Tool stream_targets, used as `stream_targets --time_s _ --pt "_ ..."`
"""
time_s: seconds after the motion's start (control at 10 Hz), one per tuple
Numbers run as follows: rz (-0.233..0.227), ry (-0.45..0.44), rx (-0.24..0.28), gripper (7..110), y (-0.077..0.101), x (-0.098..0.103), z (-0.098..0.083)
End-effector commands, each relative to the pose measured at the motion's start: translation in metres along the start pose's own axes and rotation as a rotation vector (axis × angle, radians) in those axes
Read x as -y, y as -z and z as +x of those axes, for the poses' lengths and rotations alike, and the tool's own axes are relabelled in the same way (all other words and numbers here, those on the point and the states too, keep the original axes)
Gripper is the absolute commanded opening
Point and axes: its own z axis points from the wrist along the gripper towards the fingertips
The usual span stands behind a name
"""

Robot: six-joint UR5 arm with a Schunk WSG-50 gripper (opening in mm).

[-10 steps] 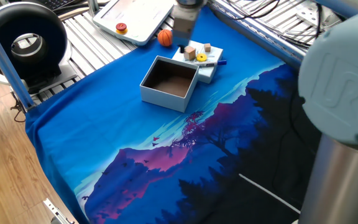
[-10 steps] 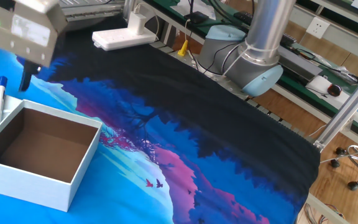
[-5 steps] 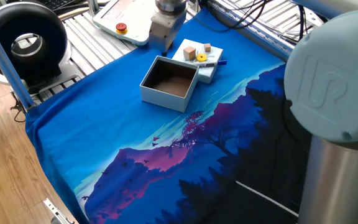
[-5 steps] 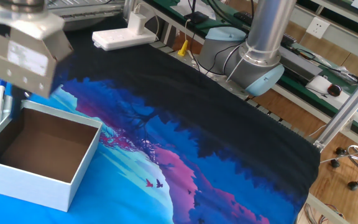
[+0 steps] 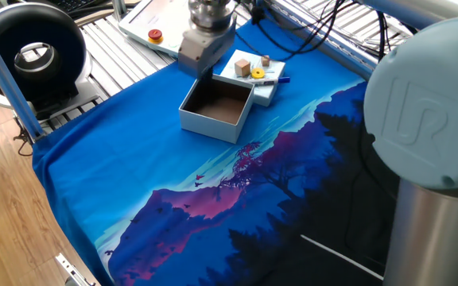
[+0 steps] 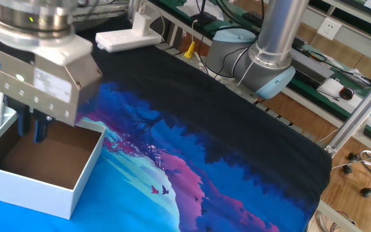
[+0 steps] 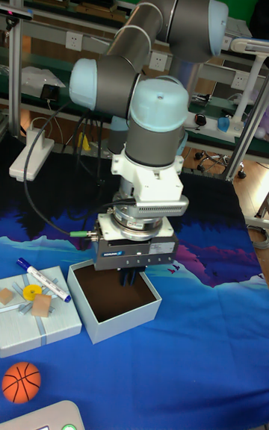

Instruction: Take everything out of the gift box

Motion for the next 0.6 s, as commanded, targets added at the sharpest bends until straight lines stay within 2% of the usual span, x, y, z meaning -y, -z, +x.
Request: stream_targets --time_s 0.0,0.1,0.2,0.3,0.4,0.5 --pt "-0.047 -0.126 -0.015 7 -0.006 -0.022 0.004" --pt "-0.052 -0.156 0.003 7 -0.012 -0.025 -0.002" --pt "-0.021 -0.196 0.024 7 -0.018 -0.016 -0.010" --pt "0.054 -0.275 0.028 7 -0.018 0.004 -0.009" --pt "0.078 -0.312 0.020 7 -0.020 0.007 -0.004" --pt "0.073 -0.341 0.003 7 -0.026 0.002 0.003"
